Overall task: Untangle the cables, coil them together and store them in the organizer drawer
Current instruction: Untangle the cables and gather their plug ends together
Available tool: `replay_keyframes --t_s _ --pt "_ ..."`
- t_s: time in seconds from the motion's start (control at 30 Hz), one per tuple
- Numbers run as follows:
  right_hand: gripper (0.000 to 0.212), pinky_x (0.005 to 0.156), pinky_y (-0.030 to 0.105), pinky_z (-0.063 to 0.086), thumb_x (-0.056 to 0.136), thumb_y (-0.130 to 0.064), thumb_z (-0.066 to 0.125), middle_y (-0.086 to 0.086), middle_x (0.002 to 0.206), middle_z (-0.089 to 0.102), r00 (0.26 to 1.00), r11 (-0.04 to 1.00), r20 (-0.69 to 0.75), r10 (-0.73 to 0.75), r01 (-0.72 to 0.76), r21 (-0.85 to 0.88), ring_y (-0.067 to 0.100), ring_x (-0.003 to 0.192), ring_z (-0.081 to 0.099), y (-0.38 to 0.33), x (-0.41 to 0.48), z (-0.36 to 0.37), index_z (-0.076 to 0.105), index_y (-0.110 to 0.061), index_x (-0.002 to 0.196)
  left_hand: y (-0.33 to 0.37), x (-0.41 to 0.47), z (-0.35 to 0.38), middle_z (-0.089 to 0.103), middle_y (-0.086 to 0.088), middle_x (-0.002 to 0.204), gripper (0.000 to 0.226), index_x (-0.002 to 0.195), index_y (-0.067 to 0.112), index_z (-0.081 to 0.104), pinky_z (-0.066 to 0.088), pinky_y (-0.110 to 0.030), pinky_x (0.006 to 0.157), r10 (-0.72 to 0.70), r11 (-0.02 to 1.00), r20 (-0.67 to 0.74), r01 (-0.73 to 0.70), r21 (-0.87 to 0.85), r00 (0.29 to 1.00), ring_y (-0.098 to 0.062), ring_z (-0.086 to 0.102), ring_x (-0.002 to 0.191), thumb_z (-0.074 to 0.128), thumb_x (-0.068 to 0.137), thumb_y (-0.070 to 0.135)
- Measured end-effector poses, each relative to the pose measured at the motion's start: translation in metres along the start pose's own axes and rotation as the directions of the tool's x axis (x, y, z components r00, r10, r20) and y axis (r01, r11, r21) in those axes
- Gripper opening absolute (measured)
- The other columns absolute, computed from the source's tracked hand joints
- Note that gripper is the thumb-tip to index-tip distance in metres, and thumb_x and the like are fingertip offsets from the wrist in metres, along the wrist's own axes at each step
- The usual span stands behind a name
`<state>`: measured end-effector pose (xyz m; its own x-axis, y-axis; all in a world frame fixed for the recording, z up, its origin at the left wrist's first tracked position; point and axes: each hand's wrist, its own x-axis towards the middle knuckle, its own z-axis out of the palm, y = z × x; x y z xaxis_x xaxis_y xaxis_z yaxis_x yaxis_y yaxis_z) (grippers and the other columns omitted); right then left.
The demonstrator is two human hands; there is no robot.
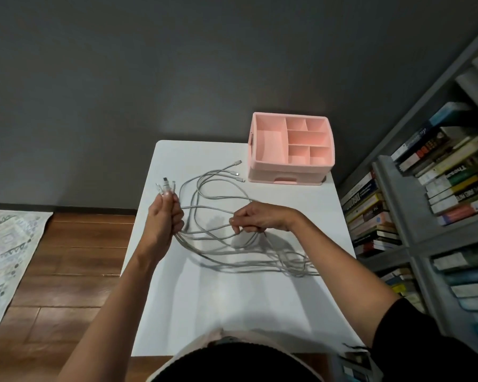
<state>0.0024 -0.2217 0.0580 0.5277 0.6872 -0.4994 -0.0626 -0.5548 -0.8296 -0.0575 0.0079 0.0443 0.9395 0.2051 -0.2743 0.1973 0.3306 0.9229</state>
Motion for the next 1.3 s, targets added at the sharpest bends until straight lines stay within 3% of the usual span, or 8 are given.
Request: replay_keyframes --t_s 0.07,0.17,0.4,0.63,0.87,1.0,1.13,1.3 --pt "0.033 0.051 0.027 0.02 0.095 -0.034 0.056 -0.011 0.046 0.034 0.997 0.999 -0.083 -0.003 -0.001 -0.051 0.013 0.051 0.025 0.001 -0.001 -0.007 0.067 -0.008 0.079 -0.001 -0.002 -0.003 0.027 0.013 0.053 0.032 0.076 0.019 0.038 0.018 -0.013 0.037 -0.013 0.995 0.04 0.009 0.103 0.999 -0.001 0.021 0.042 0.029 0.105 0.028" --pt "0.033 0.05 0.022 0.02 0.097 -0.034 0.054 -0.009 0.051 0.036 0.985 1.0 -0.174 -0.014 0.01 -0.025 0.01 0.052 0.027 0.002 -0.009 -0.022 0.068 -0.008 0.083 0.0 -0.004 -0.01 0.026 0.014 0.051 0.032 0.075 0.019 0.038 0.016 -0.013 0.037 -0.021 0.999 -0.005 0.021 0.03 1.0 0.0 0.02 0.041 0.029 0.105 0.027" --pt "0.03 0.043 0.022 0.02 0.1 -0.03 0.048 -0.006 0.052 0.037 0.958 0.963 0.162 0.238 -0.211 -0.168 0.007 0.045 0.026 0.032 -0.004 0.009 0.061 -0.02 0.075 -0.002 0.0 -0.012 0.026 0.015 0.047 0.034 0.073 0.02 0.035 0.014 -0.016 0.04 0.024 0.993 -0.141 -0.04 -0.114 0.99 -0.001 0.017 0.041 0.028 0.106 0.027" --pt "0.036 0.047 0.021 0.035 0.093 -0.044 0.057 -0.002 0.054 0.043 0.875 0.888 0.153 0.459 -0.445 -0.119 0.01 0.046 0.039 0.091 -0.032 0.014 0.059 -0.02 0.066 -0.018 -0.007 -0.025 0.032 0.015 0.047 0.031 0.076 0.019 0.038 0.022 -0.013 0.037 0.04 0.998 -0.279 -0.052 -0.034 0.959 0.0 0.027 0.04 0.031 0.105 0.028" --pt "0.038 0.04 0.014 0.028 0.094 -0.045 0.054 -0.013 0.041 0.049 0.855 0.837 0.045 0.516 -0.493 -0.237 0.002 0.036 0.036 0.091 -0.042 0.014 0.06 -0.023 0.065 -0.02 -0.01 -0.02 0.034 0.015 0.048 0.032 0.076 0.019 0.039 0.027 -0.015 0.039 0.08 0.988 -0.192 -0.052 0.148 0.978 -0.001 0.029 0.043 0.03 0.105 0.028" --pt "0.033 0.047 0.019 0.033 0.099 -0.033 0.048 -0.004 0.064 0.057 0.819 0.794 0.074 0.569 -0.525 -0.306 0.005 0.048 0.044 0.089 -0.04 0.019 0.062 -0.021 0.072 -0.015 -0.01 -0.025 0.034 0.015 0.049 0.031 0.078 0.02 0.039 0.027 -0.015 0.041 0.107 0.972 -0.145 -0.073 0.225 0.984 -0.001 0.028 0.044 0.029 0.105 0.027" --pt "0.02 0.057 0.025 0.041 0.081 -0.023 0.056 -0.002 0.064 0.062 0.808 0.676 -0.148 0.57 -0.564 -0.474 0.014 0.061 0.056 0.079 -0.023 0.033 0.067 -0.019 0.065 -0.014 -0.016 -0.013 0.035 0.01 0.057 0.028 0.081 0.019 0.04 0.028 -0.017 0.044 0.102 0.93 0.012 -0.1 0.353 0.995 -0.001 0.029 0.046 0.03 0.105 0.031" --pt "0.031 0.04 0.017 0.034 0.096 -0.025 0.048 -0.007 0.051 0.057 0.855 0.824 0.027 0.518 -0.491 -0.282 0.005 0.038 0.047 0.051 -0.016 0.039 0.064 -0.015 0.071 -0.01 -0.027 0.008 0.04 0.009 0.068 0.02 0.081 0.02 0.045 0.036 -0.015 0.055 0.044 0.885 0.191 -0.127 0.449 0.981 -0.002 0.039 0.058 0.053 0.096 0.029"
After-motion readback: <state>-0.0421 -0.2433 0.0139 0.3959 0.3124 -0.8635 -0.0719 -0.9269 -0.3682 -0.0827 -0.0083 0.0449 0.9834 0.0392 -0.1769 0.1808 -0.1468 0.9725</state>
